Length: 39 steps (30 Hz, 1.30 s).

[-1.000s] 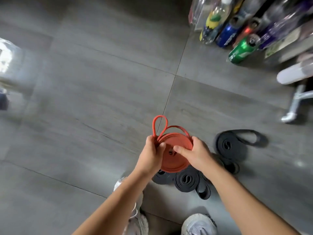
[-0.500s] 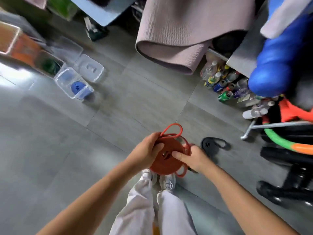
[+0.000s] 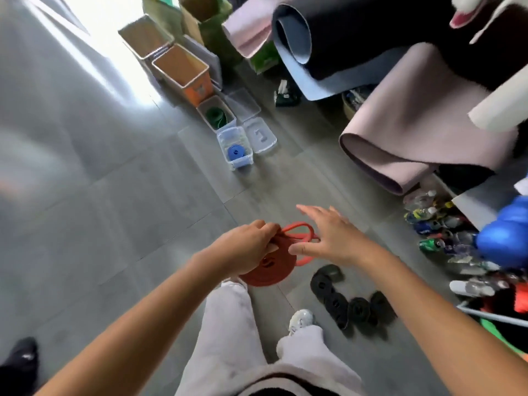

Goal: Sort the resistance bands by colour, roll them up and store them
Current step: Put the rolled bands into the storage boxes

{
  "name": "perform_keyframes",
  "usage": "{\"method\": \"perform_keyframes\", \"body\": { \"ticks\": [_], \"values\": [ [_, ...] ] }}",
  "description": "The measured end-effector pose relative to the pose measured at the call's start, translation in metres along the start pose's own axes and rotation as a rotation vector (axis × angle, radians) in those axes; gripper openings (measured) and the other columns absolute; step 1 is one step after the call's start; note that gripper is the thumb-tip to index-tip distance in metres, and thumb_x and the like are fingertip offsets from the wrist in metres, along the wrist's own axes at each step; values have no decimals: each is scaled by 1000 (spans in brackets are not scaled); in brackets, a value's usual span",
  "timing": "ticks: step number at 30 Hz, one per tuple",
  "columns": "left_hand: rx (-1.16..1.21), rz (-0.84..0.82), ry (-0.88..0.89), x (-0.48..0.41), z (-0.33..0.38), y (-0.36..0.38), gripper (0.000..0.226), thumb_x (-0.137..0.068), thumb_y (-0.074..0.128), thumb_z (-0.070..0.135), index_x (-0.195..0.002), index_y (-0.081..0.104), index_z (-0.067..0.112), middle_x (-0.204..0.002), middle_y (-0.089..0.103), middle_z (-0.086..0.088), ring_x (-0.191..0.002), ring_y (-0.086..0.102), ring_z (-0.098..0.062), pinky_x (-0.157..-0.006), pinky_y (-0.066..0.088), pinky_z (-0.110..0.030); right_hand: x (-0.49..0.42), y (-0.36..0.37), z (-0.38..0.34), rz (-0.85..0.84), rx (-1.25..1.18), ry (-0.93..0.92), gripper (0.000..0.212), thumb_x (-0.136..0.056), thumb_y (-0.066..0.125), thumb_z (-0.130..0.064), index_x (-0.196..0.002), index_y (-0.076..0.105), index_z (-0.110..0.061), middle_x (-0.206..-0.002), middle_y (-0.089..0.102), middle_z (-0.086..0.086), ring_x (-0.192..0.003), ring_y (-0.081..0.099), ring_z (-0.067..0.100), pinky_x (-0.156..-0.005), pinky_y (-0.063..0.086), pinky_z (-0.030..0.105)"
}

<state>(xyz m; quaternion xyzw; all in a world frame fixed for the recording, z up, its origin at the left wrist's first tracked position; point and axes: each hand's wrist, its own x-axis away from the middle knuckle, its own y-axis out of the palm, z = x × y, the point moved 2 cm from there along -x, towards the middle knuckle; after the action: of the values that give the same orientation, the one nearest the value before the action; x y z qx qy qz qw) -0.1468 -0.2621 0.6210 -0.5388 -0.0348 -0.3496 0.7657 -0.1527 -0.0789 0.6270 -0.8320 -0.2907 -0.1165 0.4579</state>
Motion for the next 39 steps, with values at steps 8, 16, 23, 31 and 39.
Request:
{"method": "perform_keyframes", "body": {
  "ticks": [8, 16, 23, 31, 39],
  "values": [
    [154, 126, -38, 15, -154, -95, 39, -97, 44, 29, -134, 39, 20, -129, 49, -3, -111, 52, -23, -88, 37, -26, -146, 23, -126, -140, -187, -90, 48, -79, 72, -35, -120, 48, -27, -104, 59, -9, -96, 57, 12, -82, 45, 27],
    [330, 164, -75, 0, -282, -205, 52, -96, 46, 28, -144, 26, 20, -133, 50, -2, -117, 51, -19, -96, 40, -28, -265, -4, -231, 23, -428, -57, 30, -81, 65, -32, -108, 54, -27, -100, 64, -4, -93, 61, 14, -85, 51, 36],
    [884, 390, -239, -45, -404, -276, 36, -89, 61, 20, -123, 50, 15, -104, 60, -4, -84, 62, -11, -71, 51, -18, -389, -42, -279, 108, -562, -38, 23, -87, 65, -19, -107, 54, -16, -97, 63, 0, -91, 61, 14, -80, 48, 25],
    [1417, 340, -424, -122, -534, -344, 28, -85, 67, 14, -110, 55, 14, -100, 67, -9, -79, 67, -10, -67, 56, -26, -576, -92, -323, 100, -705, 5, 23, -85, 66, -31, -105, 57, -24, -100, 68, 0, -96, 64, 15, -90, 51, 38],
    [1436, 409, -478, -187, -649, -444, 41, -69, 65, 28, -108, 58, 16, -95, 67, -8, -80, 66, -14, -66, 55, -28, -732, -152, -384, 86, -623, 28, 25, -82, 69, -32, -100, 57, -20, -92, 66, -2, -88, 63, 12, -80, 53, 31]
  ]
}}
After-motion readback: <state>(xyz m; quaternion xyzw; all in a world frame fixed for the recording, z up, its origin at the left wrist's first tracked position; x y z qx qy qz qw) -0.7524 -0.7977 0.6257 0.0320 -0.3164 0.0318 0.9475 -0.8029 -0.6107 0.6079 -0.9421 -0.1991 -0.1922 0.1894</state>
